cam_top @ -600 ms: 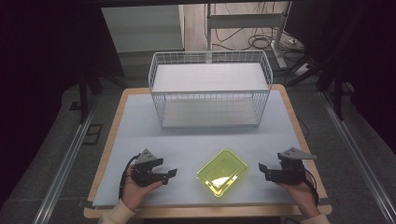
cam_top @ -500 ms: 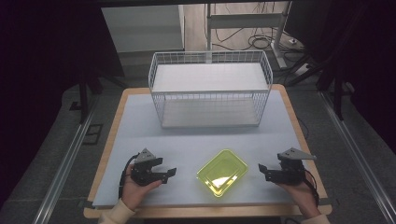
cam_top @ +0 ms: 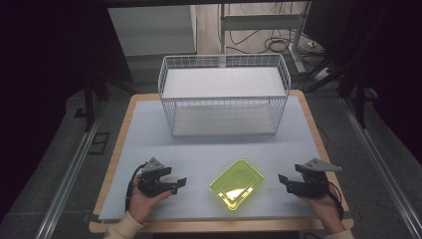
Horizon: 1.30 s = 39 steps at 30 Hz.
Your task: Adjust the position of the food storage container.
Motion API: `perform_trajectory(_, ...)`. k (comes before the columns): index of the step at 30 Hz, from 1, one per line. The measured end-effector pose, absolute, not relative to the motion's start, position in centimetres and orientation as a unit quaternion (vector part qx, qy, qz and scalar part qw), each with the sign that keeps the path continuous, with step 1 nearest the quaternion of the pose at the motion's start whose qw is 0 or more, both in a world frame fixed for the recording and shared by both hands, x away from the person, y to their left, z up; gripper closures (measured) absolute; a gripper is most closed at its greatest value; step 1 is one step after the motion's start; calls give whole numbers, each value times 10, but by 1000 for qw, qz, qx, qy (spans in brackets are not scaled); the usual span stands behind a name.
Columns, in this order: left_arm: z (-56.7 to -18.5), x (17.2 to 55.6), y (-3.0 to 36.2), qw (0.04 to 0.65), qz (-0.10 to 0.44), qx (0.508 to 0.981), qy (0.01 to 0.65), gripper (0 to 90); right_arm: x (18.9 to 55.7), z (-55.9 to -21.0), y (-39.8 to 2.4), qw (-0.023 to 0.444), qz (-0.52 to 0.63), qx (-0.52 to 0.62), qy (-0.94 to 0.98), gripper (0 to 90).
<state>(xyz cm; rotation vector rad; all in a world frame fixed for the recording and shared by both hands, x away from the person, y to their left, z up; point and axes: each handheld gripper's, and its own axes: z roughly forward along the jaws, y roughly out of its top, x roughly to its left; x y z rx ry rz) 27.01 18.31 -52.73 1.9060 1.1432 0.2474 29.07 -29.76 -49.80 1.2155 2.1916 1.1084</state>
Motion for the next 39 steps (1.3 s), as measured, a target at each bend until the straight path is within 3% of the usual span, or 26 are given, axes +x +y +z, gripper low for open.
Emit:
perform_trajectory(6, -524, 268, 187, 441, 104, 765, 458, 203, 293, -497, -297, 193, 401, 435, 783, 300)
perform_trajectory(9, -520, 265, 188, 443, 107, 762, 460, 201, 294, -495, -296, 188, 405, 425, 787, 451)
perform_trajectory(10, -520, 265, 188, 443, 107, 762, 460, 200, 294, -495, -296, 188, 405, 425, 787, 451)
perform_trajectory(11, -521, 264, 188, 440, 108, 764, 459, 198, 293, -493, -296, 180, 412, 418, 789, 550)
perform_trajectory(14, -521, 263, 187, 437, 110, 767, 457, 195, 293, -491, -296, 178, 414, 412, 792, 638)
perform_trajectory(15, -521, 263, 187, 438, 109, 766, 458, 195, 292, -489, -296, 171, 417, 405, 796, 726)
perform_trajectory(21, -521, 264, 187, 436, 105, 765, 461, 200, 290, -483, -296, 161, 416, 388, 806, 876)
perform_trajectory(31, -523, 265, 186, 432, 101, 768, 461, 207, 277, -469, -281, 149, 425, 337, 827, 898)
perform_trajectory(39, -524, 265, 185, 428, 99, 771, 461, 211, 259, -460, -255, 115, 433, 274, 851, 899)
